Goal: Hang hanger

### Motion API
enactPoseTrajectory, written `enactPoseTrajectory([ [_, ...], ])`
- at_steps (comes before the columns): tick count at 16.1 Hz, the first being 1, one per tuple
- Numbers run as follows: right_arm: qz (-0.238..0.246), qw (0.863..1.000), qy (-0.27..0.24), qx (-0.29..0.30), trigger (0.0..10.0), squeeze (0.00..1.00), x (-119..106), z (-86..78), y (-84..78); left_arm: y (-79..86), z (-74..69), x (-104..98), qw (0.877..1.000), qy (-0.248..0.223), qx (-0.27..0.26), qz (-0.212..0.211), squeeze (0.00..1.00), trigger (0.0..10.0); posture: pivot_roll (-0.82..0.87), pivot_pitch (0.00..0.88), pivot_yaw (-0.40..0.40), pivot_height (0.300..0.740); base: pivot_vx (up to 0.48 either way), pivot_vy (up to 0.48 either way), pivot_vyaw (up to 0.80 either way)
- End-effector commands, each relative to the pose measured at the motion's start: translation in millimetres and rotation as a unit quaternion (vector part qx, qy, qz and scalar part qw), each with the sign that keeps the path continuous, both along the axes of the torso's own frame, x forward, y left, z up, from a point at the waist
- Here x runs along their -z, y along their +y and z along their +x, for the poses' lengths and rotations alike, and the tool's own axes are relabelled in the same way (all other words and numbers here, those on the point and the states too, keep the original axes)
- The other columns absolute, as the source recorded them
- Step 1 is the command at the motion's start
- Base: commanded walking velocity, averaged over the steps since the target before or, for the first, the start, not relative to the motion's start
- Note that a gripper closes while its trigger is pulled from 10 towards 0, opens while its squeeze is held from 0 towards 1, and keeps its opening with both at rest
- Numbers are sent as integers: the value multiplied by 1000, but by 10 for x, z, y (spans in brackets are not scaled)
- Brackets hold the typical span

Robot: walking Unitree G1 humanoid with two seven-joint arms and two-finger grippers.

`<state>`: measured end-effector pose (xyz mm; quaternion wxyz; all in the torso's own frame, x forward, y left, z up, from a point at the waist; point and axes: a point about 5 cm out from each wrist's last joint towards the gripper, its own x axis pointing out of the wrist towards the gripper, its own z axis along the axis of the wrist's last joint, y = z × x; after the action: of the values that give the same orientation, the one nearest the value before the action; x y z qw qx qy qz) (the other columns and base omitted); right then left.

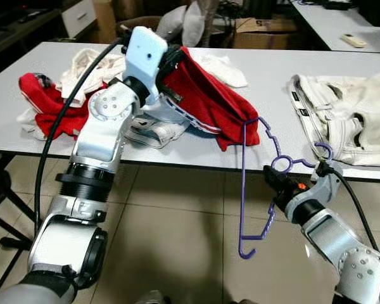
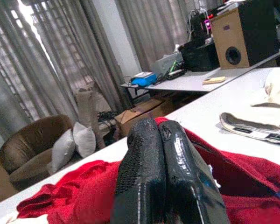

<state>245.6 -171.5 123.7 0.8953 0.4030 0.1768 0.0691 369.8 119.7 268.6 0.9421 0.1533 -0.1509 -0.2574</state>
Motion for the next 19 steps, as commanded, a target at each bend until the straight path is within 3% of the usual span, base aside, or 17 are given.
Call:
enactPoseTrajectory([
  [1,73,997,-16,14,10000,0,-18,93,46,64,-53,-33,1000,-3,6,-4,0,0,3,17,48,740,0,0,0],
  [3,84,996,-6,-4,10000,0,20,149,114,83,-82,-33,1000,-2,7,-6,0,0,16,17,41,740,0,0,0],
  [5,2,996,-16,-84,10000,0,-13,104,251,109,-90,-33,1000,-2,-2,-1,0,0,19,17,35,740,0,0,0],
  [7,-93,985,-25,-143,10000,0,-15,61,306,98,-79,-22,1000,2,-6,0,0,0,11,19,34,740,0,0,0],
  [8,-115,981,-29,-151,10000,0,-18,61,304,93,-78,-20,1000,3,-6,1,0,0,9,19,34,740,0,0,0],
  [9,-213,961,-38,-172,10000,0,-12,63,276,81,-60,-13,1000,7,-11,0,0,0,1,18,31,740,0,0,0],
  [10,-343,919,-56,-189,10000,0,-6,63,217,74,-27,-7,1000,11,-22,0,0,0,-1,18,28,740,0,0,0],
  [12,-442,871,-106,-186,10000,0,-97,73,157,84,40,-25,999,20,-48,-16,0,0,-2,15,21,740,0,0,0],
  [14,-475,850,-147,-176,10000,0,-195,74,145,93,74,-52,998,25,-56,-33,0,0,-3,12,18,740,0,0,0],
  [16,-538,803,-191,-171,10000,0,-260,44,103,106,110,-94,996,31,-62,-58,0,0,-11,3,18,740,0,0,0],
  [17,-553,792,-198,-166,10000,0,-264,35,79,108,118,-102,995,32,-63,-64,0,0,-11,3,18,740,0,0,0],
  [18,-535,811,-210,-107,10000,0,-326,32,-18,116,136,-134,993,36,-65,-88,0,0,-11,3,18,740,0,0,0],
  [19,-603,758,-233,-82,10000,0,-367,22,-116,136,159,-148,992,40,-69,-101,0,0,-22,0,27,740,0,0,0],
])
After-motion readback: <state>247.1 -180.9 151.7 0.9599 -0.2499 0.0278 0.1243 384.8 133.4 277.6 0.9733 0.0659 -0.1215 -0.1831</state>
